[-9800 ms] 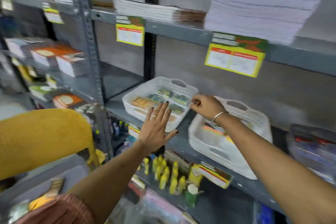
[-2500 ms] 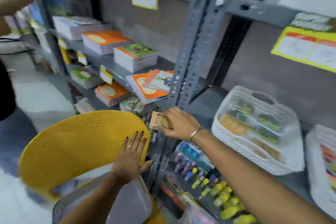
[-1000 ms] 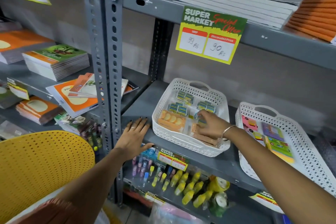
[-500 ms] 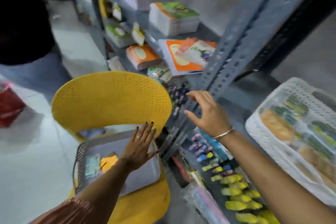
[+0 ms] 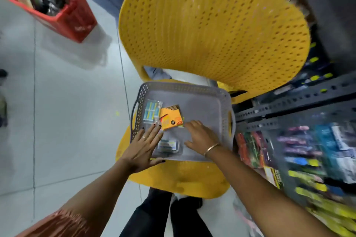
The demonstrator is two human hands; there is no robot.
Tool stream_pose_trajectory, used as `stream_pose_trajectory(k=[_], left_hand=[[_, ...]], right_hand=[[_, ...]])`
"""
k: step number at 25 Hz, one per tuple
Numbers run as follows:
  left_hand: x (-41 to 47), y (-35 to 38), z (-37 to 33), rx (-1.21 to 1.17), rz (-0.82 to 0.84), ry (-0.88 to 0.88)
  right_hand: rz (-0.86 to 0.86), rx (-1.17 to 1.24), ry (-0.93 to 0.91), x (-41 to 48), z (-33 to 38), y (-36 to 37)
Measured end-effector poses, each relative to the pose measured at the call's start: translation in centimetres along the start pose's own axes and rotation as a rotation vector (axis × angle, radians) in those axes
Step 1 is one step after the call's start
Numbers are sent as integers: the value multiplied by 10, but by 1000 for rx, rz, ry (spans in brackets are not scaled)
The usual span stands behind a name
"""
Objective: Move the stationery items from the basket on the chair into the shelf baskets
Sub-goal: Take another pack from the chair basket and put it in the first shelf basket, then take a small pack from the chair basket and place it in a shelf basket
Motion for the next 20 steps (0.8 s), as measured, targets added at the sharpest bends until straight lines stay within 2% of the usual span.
stream_pose_trajectory(k=[3, 12, 20], left_hand=[[-3, 26, 3, -24, 22, -11], [-2, 42, 6, -4, -18, -40], [-3, 35, 6, 0, -2, -36]], right_hand=[[93, -33, -57, 26, 15, 44], [73, -84, -138, 51, 29, 77], [-4, 9, 21, 27, 5, 60]])
Point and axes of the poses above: each hand's wrist, its own x-axis towards the middle knuckle, its own y-axis out of the palm, z = x × y, the point moved 4 cm from there along x, towards the middle knuckle, and after that the axes turned 1 degree about -x, right-handed, at the moved point
